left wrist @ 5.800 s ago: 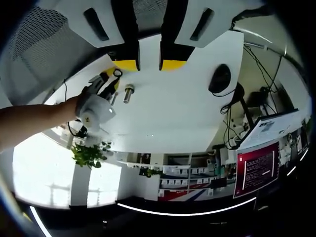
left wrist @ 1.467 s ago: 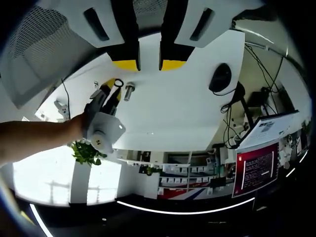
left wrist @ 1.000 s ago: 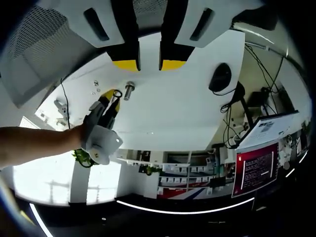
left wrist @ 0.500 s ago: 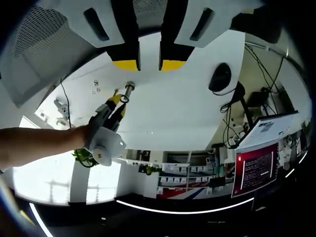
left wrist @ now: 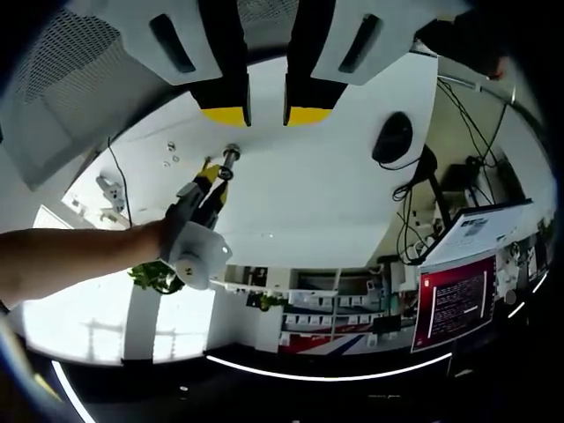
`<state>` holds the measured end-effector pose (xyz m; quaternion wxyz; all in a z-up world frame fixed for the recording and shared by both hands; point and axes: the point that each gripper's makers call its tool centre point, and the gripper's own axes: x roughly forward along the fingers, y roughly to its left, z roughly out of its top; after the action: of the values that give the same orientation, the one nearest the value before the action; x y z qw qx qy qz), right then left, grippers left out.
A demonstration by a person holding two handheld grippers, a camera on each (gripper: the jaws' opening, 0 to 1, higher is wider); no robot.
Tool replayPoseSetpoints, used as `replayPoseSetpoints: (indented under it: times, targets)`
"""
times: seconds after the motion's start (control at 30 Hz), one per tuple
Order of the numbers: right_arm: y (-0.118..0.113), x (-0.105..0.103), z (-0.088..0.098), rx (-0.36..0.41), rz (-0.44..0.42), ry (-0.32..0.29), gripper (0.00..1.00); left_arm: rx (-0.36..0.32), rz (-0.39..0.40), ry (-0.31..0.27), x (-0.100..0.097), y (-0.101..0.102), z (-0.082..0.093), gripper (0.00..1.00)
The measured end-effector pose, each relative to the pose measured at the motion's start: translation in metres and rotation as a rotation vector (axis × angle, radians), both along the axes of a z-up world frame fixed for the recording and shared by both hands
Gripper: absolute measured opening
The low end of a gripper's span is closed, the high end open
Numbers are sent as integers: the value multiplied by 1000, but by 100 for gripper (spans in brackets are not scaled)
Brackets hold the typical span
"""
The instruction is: Place the washer onto the threaded stud by aligning its center hole with the stud, sliding it down to the base, and recovering from edge contact or off-axis alignment until the washer reaches the visible bottom stop.
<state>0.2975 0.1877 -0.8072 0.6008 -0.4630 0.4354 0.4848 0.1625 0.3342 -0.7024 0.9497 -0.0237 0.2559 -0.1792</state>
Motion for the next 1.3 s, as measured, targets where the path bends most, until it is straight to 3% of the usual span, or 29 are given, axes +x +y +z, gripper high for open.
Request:
replayPoseSetpoints:
  times: [0.77,1.13,1.3]
  targets:
    - [0,2,-46,-62,22,49,22,-1,6,-3,1,1,1,13]
    - [0,3,-47,-38,-6,87,24,-3,6,-4,1,1,1,13]
    - [-2,3,-46,-11,-36,77,33,-2,4,-3,1,1,0,13]
